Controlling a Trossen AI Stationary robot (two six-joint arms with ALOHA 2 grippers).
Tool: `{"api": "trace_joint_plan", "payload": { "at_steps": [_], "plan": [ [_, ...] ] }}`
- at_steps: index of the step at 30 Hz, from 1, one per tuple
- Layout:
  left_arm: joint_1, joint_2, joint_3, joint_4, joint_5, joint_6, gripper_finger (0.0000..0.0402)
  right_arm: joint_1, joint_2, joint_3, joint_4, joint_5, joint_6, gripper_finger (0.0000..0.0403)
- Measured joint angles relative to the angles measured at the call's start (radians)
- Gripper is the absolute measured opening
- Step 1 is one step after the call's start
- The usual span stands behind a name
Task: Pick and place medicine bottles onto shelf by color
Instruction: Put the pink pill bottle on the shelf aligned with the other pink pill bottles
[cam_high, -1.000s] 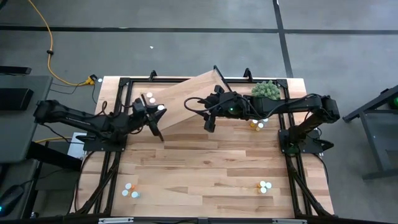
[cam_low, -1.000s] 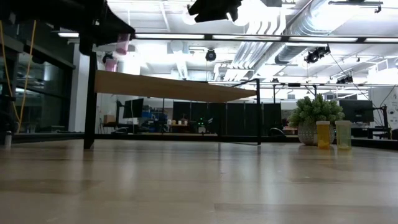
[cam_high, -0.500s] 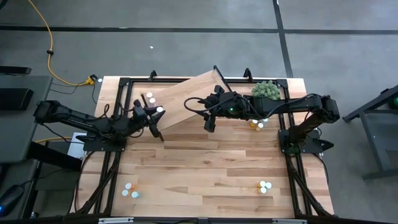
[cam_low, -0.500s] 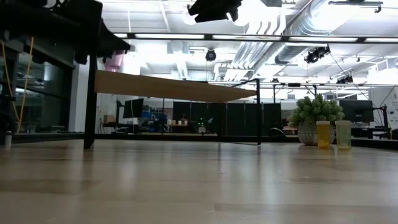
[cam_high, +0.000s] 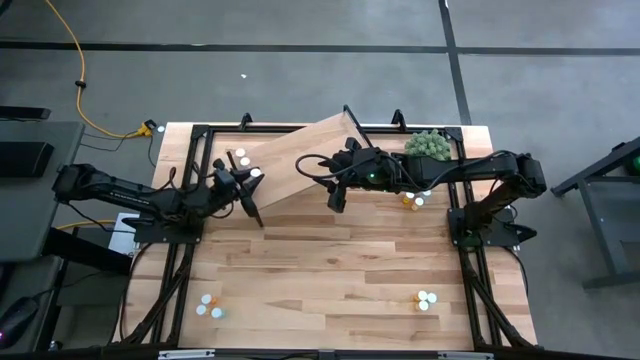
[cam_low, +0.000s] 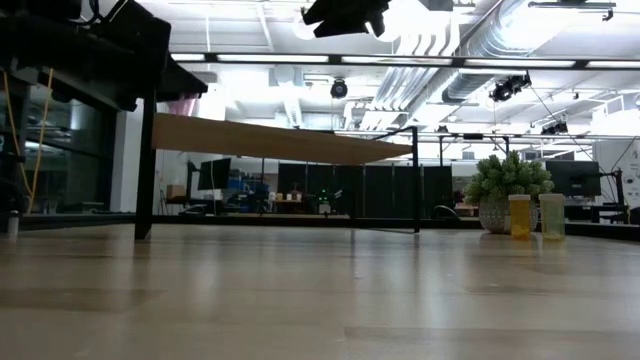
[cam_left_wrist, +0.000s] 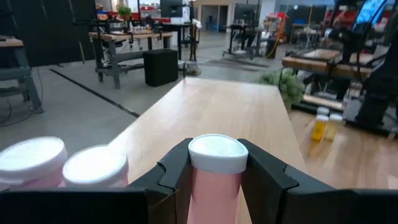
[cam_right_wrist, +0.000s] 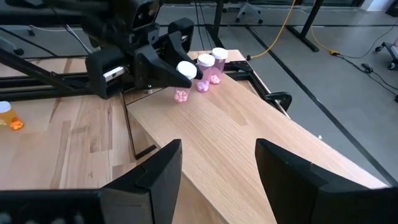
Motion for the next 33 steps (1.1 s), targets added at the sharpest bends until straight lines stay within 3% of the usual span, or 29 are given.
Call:
{"api": "trace_joint_plan", "payload": {
  "at_steps": [8,10,14,19,22,26,29,33],
  "plan": [
    [0.000,-0.001,0.000,-0.012,0.000,0.000,0.0105,0.000,0.000,0.000,0.016,-0.005,0.005,0.0195],
    [0.000,-0.001,0.000,-0.013,0.000,0.000,0.0105,0.000,0.001,-0.001,0.046,-0.052,0.029,0.0195],
    [0.000,-0.001,0.001,-0.014,0.000,0.000,0.0105,0.000,0.041,-0.001,0.154,-0.143,0.049,0.0195],
    [0.000,-0.001,0.001,-0.014,0.000,0.000,0.0105,-0.011,0.178,0.019,0.385,-0.237,0.126,0.0171],
    [0.000,-0.001,0.001,-0.014,0.000,0.000,0.0105,-0.039,0.275,0.143,0.358,-0.265,0.219,0.0123],
    [0.000,-0.001,0.001,-0.014,0.000,0.000,0.0105,-0.086,0.423,0.396,0.201,-0.411,0.255,0.0024],
    [0.000,-0.001,0.001,-0.014,0.000,0.000,0.0105,-0.119,0.541,0.566,0.087,-0.505,0.267,0.0015],
    [0.000,0.000,0.001,-0.014,0.000,0.000,0.0105,-0.144,0.664,0.742,-0.063,-0.522,0.289,0.0005]
  ]
}}
